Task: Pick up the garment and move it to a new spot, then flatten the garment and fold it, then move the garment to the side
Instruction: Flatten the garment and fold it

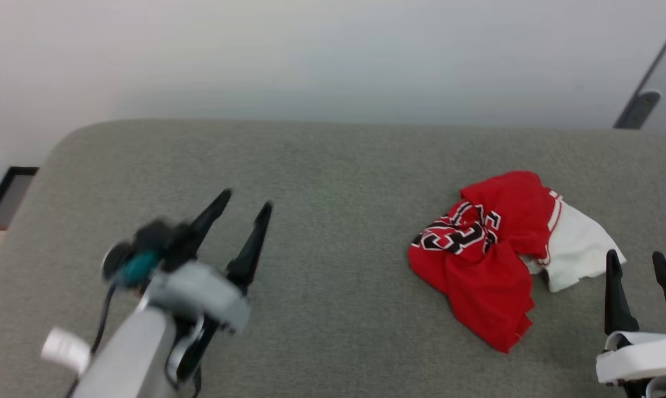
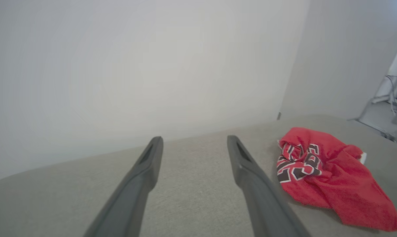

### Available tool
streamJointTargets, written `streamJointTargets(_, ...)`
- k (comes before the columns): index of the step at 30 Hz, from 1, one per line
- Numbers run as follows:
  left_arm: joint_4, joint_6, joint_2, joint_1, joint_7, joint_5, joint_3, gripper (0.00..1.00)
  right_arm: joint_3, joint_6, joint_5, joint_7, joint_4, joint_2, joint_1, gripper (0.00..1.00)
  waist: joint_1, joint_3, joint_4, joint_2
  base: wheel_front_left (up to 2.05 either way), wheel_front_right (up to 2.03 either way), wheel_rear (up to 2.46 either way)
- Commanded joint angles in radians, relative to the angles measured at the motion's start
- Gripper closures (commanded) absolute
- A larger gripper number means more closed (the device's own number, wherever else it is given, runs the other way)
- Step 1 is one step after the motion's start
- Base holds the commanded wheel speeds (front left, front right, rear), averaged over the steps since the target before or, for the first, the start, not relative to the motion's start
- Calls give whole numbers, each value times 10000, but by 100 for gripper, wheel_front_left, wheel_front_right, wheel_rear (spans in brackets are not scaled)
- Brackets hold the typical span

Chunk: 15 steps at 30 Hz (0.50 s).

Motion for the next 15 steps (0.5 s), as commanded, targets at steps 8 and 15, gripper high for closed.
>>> streamJointTargets(8, 1187, -32, 323, -3661, 3590, -3119, -2884, 0, 76, -14, 40, -8, -258, 330, -557, 0, 0, 1292, -1380, -1, 0, 0, 0)
streamJointTargets(15, 2046, -26, 240, -5810, 7196, -6074, -4791, 0, 220, -14, 106, -8, -295, 660, -1043, 0, 0, 2207, -2509, -1, 0, 0, 0)
